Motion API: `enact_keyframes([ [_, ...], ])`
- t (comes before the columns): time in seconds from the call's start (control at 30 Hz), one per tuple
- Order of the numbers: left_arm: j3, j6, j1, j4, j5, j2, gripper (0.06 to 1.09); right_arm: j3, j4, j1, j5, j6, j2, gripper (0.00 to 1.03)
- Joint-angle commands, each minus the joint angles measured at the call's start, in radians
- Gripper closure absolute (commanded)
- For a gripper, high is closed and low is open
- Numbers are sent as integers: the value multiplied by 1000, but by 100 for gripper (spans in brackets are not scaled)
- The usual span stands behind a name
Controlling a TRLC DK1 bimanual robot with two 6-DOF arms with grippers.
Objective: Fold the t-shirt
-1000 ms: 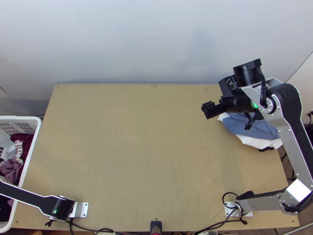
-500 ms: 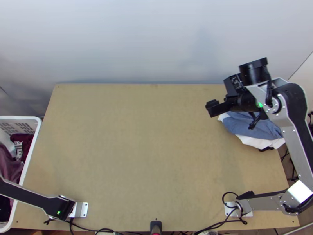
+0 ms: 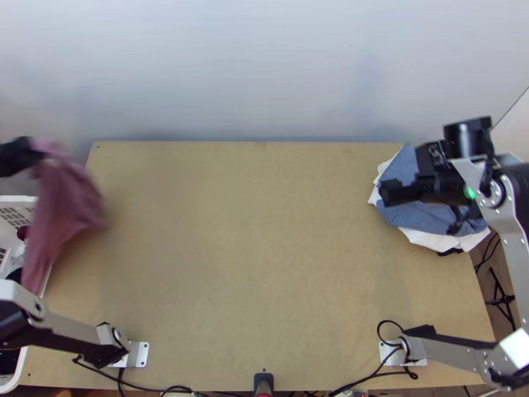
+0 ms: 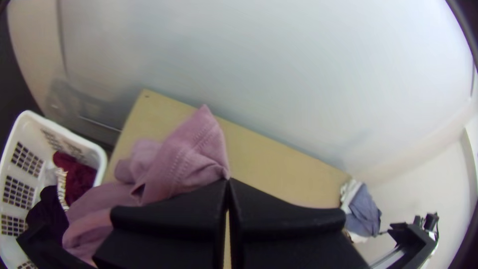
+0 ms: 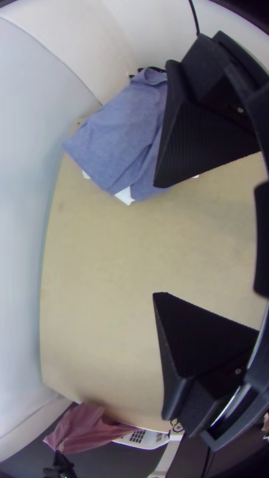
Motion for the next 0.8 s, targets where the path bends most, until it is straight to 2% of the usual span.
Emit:
enact_keyframes([
  [0.0,-96,-131,-524,18,-40,-109,104,-167,-1,-107,0,-2,-128,5],
  [0.27,-155,-312,-1047,128,-117,-23,104,-341,-1,-312,-13,-30,-280,5],
  [0.47,-159,-337,-1349,214,-209,107,104,-461,-1,-441,-24,-91,-377,5],
  [0.57,-120,-323,-1426,255,-264,204,104,-516,-1,-466,-33,-124,-410,5],
  [0.63,-86,-305,-1427,294,-339,274,104,-545,-1,-466,-44,-137,-416,5],
  [0.77,99,-314,-1301,306,-361,468,104,-575,-1,-463,-89,-167,-410,5],
])
